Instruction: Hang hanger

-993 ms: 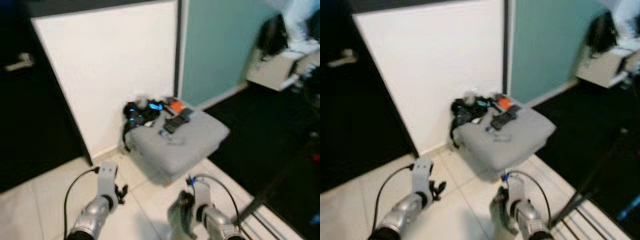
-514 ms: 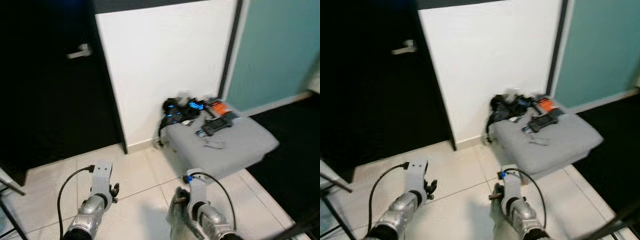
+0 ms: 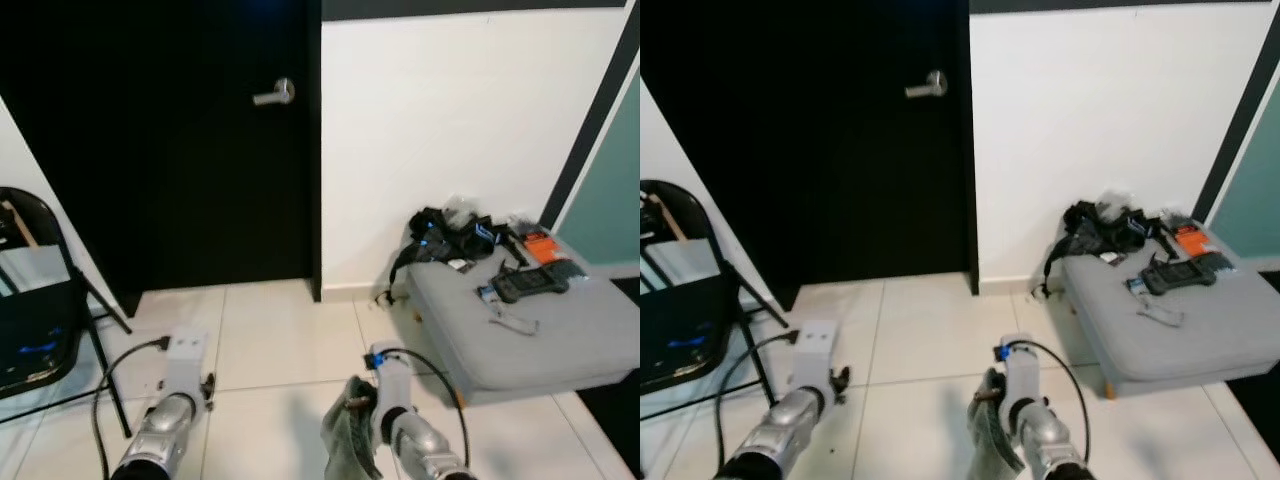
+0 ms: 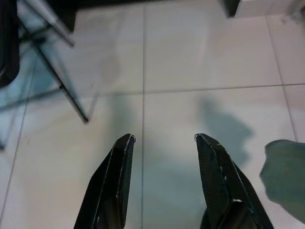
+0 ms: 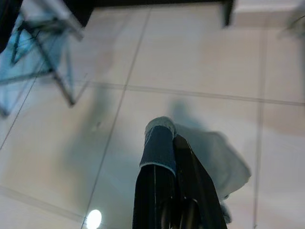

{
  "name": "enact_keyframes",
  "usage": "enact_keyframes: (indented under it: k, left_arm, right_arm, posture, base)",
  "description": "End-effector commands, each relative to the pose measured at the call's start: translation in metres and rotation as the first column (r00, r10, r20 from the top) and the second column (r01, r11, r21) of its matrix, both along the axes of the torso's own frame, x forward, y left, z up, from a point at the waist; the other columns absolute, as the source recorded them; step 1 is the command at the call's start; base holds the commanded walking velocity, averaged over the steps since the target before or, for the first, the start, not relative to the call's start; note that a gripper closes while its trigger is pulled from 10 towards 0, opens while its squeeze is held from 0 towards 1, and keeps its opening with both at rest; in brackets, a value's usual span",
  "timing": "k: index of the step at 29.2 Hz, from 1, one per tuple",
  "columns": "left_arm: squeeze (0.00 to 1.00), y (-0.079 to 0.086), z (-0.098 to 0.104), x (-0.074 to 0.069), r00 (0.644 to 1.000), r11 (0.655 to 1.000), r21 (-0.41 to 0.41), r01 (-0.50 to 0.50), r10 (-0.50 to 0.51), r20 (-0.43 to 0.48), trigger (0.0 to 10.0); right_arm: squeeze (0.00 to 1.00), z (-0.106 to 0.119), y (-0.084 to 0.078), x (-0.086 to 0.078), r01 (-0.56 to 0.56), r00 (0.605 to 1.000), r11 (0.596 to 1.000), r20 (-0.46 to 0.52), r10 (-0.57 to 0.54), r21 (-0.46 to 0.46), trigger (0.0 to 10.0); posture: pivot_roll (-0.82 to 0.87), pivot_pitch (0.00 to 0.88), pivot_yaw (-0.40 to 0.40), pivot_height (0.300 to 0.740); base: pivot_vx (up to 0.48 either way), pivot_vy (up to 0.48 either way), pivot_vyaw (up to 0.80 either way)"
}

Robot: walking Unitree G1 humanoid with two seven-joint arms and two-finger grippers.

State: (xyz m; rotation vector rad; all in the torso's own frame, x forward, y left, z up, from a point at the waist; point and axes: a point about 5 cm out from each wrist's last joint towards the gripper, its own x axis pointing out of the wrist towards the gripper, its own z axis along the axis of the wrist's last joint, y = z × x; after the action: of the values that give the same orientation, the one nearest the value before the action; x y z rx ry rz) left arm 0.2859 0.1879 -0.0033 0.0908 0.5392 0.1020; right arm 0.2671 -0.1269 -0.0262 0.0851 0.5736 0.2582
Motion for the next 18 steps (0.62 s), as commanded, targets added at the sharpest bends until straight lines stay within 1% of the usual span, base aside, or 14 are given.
enact_keyframes:
  k: [1,2,4,7,8,9,10,11,13,14,16,18]
  left_arm:
    - [0.00,-0.007,-0.003,-0.001,0.999,1.000,0.012,0.018,-0.018,-0.037,10.0]
    - [0.00,-0.007,-0.003,-0.001,0.999,1.000,0.012,0.018,-0.018,-0.037,10.0]
    - [0.00,-0.013,-0.002,0.002,0.998,0.998,-0.010,0.055,-0.055,-0.039,10.0]
    - [0.00,-0.014,-0.003,0.002,0.997,0.998,-0.021,0.052,-0.053,-0.056,10.0]
    - [0.00,-0.016,-0.005,0.002,0.996,0.998,-0.053,0.034,-0.039,-0.084,10.0]
    - [0.00,-0.020,-0.002,0.004,0.996,0.995,-0.093,0.042,-0.049,-0.073,10.0]
    - [0.00,-0.020,-0.002,0.004,0.996,0.995,-0.093,0.042,-0.049,-0.073,10.0]
    - [0.00,-0.022,0.003,0.007,0.996,0.994,-0.087,0.073,-0.077,-0.038,10.0]
    - [0.00,-0.026,0.008,0.011,0.995,0.992,-0.079,0.100,-0.099,0.007,10.0]
    - [0.00,-0.024,0.009,0.011,0.996,0.995,-0.060,0.085,-0.084,0.022,10.0]
    - [0.00,-0.023,0.010,0.012,0.997,0.997,-0.050,0.067,-0.065,0.032,10.0]
    - [0.00,-0.019,0.015,0.015,0.997,0.998,-0.051,0.041,-0.038,0.062,10.0]
  right_arm:
    - [0.00,0.000,-0.005,0.000,0.020,1.000,1.000,0.015,-0.020,-0.004,10.0]
    - [0.00,0.000,-0.005,0.000,0.020,1.000,1.000,0.015,-0.020,-0.004,10.0]
    - [0.00,0.003,-0.007,0.002,0.035,0.999,0.999,0.030,-0.035,-0.005,10.0]
    - [0.00,0.004,-0.007,0.004,0.041,0.999,0.999,0.036,-0.041,0.000,10.0]
    - [0.00,0.005,-0.008,0.005,0.041,0.998,0.999,0.040,-0.041,0.007,10.0]
    - [0.00,0.006,-0.008,0.006,0.035,0.998,0.999,0.048,-0.035,0.007,10.0]
    - [0.00,0.006,-0.008,0.006,0.035,0.998,0.999,0.048,-0.035,0.007,10.0]
    - [0.00,0.008,-0.008,0.007,0.042,0.998,0.999,0.054,-0.043,0.013,10.0]
    - [0.00,0.009,-0.008,0.008,0.054,0.997,0.998,0.061,-0.055,0.021,10.0]
    - [0.00,0.008,-0.008,0.008,0.047,0.997,0.999,0.059,-0.048,0.017,10.0]
    - [0.00,0.008,-0.007,0.007,0.039,0.998,0.999,0.057,-0.039,0.011,10.0]
    - [0.00,0.010,-0.007,0.010,0.059,0.996,0.998,0.068,-0.061,0.021,10.0]
  posture:
    - [-0.01,0.000,0.033,0.740]
    - [-0.01,0.000,0.033,0.740]
    - [-0.02,0.000,0.031,0.740]
    - [-0.02,0.009,0.022,0.740]
    - [0.00,0.000,0.027,0.740]
    - [-0.01,0.000,0.032,0.740]
    - [-0.01,0.000,0.032,0.740]
    - [-0.02,0.000,0.026,0.740]
    - [0.00,0.015,0.022,0.740]
    - [0.00,0.003,0.030,0.740]
    - [0.00,0.003,0.030,0.740]
    - [-0.01,0.003,0.033,0.740]
  base:
    - [0.000,0.000,0.80]
    - [0.000,0.000,0.80]
    - [0.000,0.000,0.80]
    - [0.000,0.000,0.80]
    - [0.000,0.000,0.80]
    - [0.000,0.000,0.80]
    - [0.000,0.000,0.80]
    - [0.000,0.000,0.80]
    - [0.000,0.000,0.80]
    - [0.000,0.000,0.80]
    - [0.000,0.000,0.80]
    - [0.000,0.000,0.80]
